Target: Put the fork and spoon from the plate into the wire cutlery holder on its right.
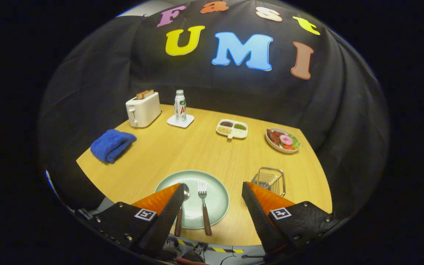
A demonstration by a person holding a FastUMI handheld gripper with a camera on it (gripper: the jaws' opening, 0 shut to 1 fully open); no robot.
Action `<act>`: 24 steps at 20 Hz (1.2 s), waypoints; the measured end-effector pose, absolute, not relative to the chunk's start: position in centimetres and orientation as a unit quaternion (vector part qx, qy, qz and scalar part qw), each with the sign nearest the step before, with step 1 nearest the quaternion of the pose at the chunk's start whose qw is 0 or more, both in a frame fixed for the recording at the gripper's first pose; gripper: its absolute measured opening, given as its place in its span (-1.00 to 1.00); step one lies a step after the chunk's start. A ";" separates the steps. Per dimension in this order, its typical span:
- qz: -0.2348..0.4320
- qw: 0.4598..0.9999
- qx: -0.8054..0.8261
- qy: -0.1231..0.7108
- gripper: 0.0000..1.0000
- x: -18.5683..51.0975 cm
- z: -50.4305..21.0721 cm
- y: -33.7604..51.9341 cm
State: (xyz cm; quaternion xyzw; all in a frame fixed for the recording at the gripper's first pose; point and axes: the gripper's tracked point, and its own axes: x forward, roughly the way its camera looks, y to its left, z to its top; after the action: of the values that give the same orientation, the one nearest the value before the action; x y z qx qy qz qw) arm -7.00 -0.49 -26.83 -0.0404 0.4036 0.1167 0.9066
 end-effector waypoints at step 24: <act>0.170 0.750 -0.135 0.625 -0.47 -10.3 -40.6 0.4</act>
State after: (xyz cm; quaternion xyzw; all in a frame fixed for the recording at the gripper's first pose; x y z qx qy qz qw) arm -10.31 0.40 -40.57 -0.1354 0.6246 0.1697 0.7502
